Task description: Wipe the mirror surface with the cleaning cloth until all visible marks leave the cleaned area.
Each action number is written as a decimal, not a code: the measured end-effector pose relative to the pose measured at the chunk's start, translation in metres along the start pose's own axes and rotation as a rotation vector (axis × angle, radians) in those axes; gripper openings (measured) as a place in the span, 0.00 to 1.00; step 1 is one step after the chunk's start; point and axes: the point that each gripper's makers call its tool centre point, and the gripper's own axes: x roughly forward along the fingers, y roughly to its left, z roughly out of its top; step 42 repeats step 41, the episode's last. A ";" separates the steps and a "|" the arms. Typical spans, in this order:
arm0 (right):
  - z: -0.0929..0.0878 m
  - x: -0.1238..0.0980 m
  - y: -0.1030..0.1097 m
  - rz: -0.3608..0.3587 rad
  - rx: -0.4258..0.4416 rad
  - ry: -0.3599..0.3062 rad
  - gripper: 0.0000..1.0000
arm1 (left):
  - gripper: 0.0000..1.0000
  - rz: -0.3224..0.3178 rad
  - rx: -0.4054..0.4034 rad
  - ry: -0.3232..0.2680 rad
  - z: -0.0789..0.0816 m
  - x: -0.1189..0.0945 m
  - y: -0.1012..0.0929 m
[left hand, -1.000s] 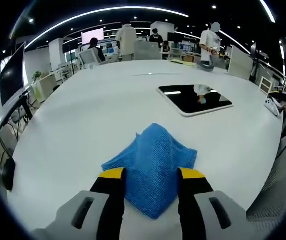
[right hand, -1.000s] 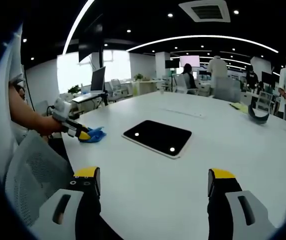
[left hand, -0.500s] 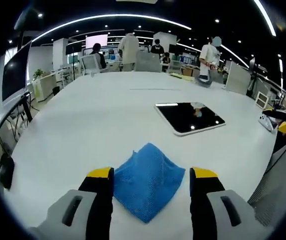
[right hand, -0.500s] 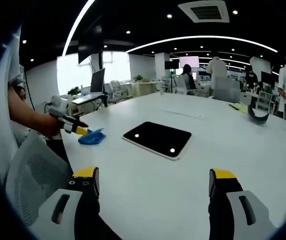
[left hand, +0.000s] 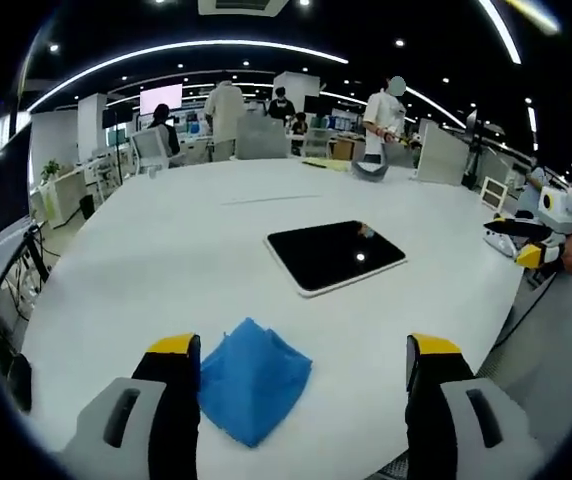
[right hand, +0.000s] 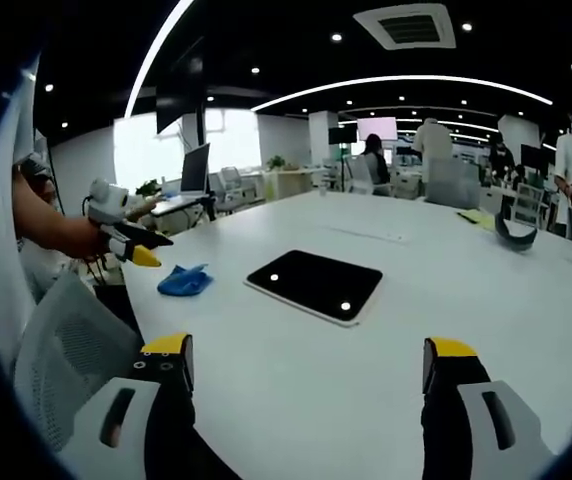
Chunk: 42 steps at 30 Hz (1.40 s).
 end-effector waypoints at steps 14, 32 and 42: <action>0.000 0.000 0.003 0.006 -0.006 -0.004 0.99 | 0.97 -0.017 -0.007 -0.013 0.003 -0.008 -0.014; 0.006 -0.006 0.013 0.039 -0.038 -0.027 1.00 | 0.99 0.040 -0.061 -0.050 0.004 -0.027 -0.026; 0.004 -0.004 0.016 0.051 -0.056 -0.017 1.00 | 0.99 0.007 -0.045 -0.070 0.015 -0.017 -0.030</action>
